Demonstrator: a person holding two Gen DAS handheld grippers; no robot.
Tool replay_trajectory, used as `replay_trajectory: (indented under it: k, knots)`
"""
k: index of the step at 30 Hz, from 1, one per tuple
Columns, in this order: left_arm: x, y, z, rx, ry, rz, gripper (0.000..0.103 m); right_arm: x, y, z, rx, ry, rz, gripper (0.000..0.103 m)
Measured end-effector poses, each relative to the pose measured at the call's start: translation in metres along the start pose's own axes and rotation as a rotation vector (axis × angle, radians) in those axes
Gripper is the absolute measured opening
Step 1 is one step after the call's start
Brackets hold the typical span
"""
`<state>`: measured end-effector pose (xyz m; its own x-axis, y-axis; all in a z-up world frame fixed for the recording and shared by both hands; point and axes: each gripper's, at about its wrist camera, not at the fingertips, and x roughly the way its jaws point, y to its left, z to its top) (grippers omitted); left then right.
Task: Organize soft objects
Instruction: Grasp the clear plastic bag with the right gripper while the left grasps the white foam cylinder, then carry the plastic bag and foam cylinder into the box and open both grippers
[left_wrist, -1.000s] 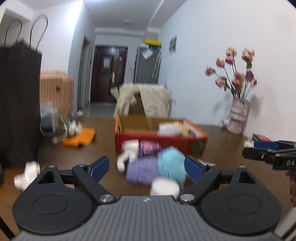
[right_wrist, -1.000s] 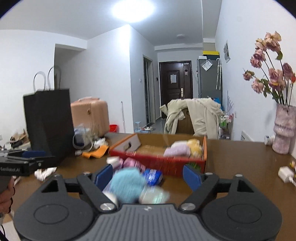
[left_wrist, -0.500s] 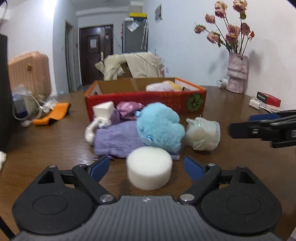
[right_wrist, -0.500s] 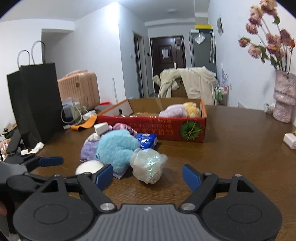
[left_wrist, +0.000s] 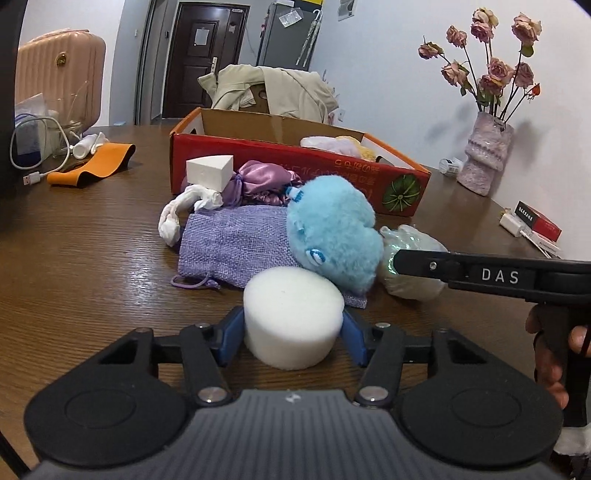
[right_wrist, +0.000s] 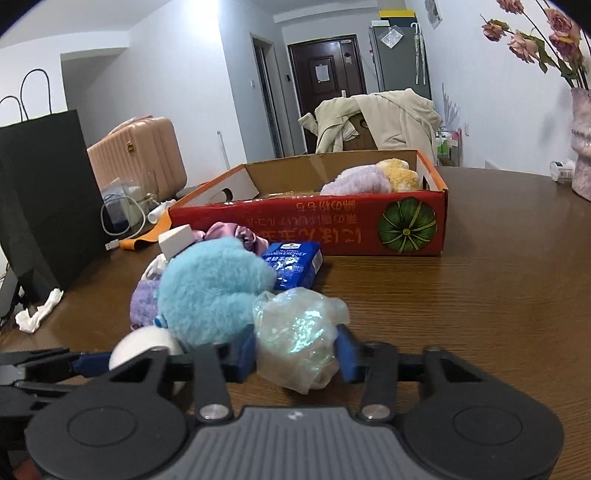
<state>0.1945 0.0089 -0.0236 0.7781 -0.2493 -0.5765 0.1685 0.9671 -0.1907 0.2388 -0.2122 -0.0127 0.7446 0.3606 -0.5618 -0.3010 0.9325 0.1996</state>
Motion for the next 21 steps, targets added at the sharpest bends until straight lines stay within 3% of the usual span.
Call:
replay_trajectory:
  k: [6,12,17,21]
  knots:
    - [-0.002,0.000,0.000,-0.014,-0.016,0.000,0.055,-0.008,0.001,-0.002,0.002,-0.005,-0.008,0.037]
    - [-0.046,-0.004,-0.005,0.022,-0.101,-0.012,0.055,-0.043,0.002,-0.003,-0.016,-0.041,-0.030,0.036]
    - [-0.082,-0.001,0.017,0.043,-0.211,0.012,0.055,-0.070,0.000,-0.003,-0.006,-0.083,-0.044,0.036]
    - [-0.075,0.007,0.046,0.052,-0.238,0.020,0.055,-0.074,-0.001,0.011,-0.014,-0.116,-0.026,0.036]
